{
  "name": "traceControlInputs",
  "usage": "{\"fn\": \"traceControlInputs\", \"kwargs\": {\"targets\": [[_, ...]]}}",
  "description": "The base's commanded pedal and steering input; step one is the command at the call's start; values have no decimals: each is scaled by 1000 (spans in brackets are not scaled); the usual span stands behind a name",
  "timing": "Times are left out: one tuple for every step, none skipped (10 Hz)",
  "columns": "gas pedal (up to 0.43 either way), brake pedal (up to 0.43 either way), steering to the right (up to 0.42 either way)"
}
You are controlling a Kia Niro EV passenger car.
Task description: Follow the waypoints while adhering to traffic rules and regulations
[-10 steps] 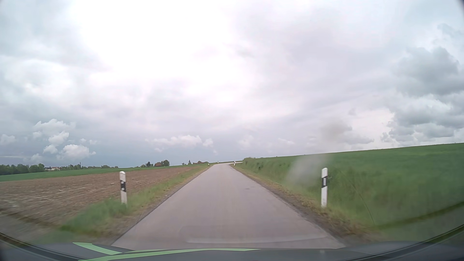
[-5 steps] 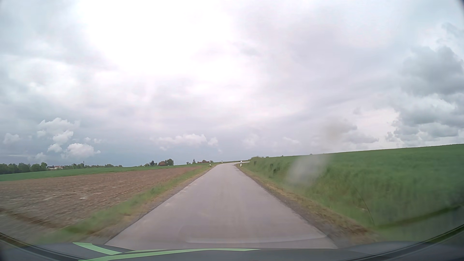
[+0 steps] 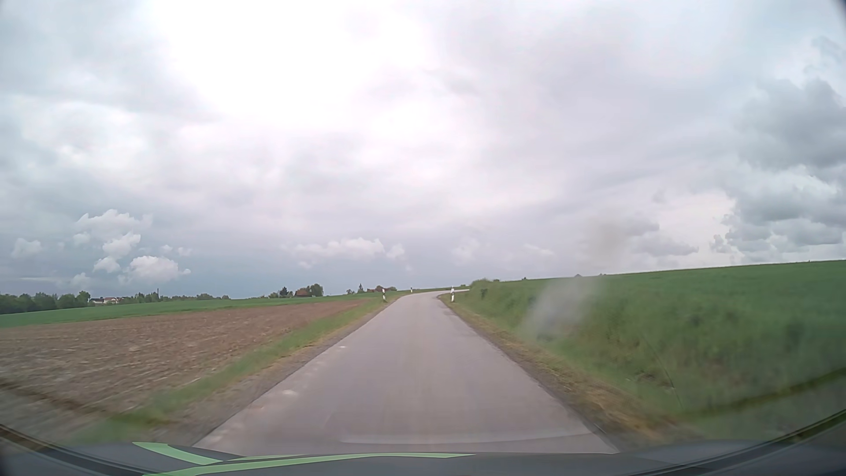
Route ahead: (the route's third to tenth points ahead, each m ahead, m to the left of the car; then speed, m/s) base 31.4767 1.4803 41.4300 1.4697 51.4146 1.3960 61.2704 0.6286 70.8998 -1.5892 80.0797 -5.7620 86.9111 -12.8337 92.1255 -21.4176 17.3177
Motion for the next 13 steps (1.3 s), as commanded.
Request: {"fn": "traceControlInputs", "kwargs": {"targets": [[0,0,-8],[0,0,-6],[0,0,-6],[0,0,-6],[0,0,-4],[0,0,-4],[0,0,-4],[0,0,-4],[0,0,-2],[0,0,0],[0,0,0],[0,0,0],[0,0,0]]}}
